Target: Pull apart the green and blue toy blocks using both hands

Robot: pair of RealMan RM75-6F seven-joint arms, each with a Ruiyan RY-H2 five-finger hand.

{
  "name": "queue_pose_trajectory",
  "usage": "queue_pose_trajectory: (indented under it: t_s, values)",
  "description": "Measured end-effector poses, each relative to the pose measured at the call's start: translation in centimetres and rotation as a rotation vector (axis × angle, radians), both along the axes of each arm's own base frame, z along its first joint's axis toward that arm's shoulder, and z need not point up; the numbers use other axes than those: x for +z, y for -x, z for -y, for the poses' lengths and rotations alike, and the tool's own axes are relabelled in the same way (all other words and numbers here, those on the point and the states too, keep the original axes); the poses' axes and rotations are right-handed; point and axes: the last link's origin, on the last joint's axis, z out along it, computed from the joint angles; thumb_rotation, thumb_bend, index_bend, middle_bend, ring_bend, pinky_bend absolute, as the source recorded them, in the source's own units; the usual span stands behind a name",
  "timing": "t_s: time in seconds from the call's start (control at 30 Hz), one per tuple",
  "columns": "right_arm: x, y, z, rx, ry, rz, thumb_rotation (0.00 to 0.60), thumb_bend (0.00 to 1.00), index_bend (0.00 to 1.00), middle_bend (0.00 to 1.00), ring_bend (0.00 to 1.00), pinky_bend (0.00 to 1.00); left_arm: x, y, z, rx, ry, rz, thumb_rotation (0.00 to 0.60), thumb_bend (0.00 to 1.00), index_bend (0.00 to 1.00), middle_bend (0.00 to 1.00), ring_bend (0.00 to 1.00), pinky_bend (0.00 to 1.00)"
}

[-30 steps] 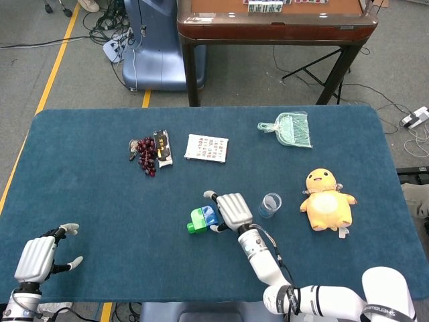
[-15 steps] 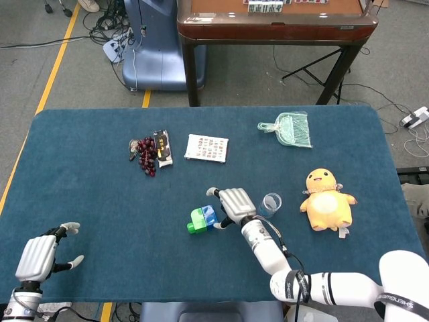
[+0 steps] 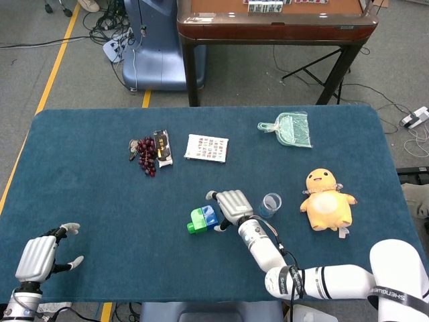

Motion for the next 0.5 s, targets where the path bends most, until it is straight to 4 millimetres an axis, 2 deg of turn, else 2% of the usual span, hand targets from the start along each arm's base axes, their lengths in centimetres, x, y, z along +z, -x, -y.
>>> queue_pose_trajectory:
  t_s: [0.5]
  values:
    - [-1.4,-0.2,0.0,0.002,-0.007,-0.023,0.6,0.0,0.27,1.0,0.99,1.0,-0.2,0.2,0.2,0.008,0.011,0.001,0.6,0.16,0.34,0.35,0.36,0.44]
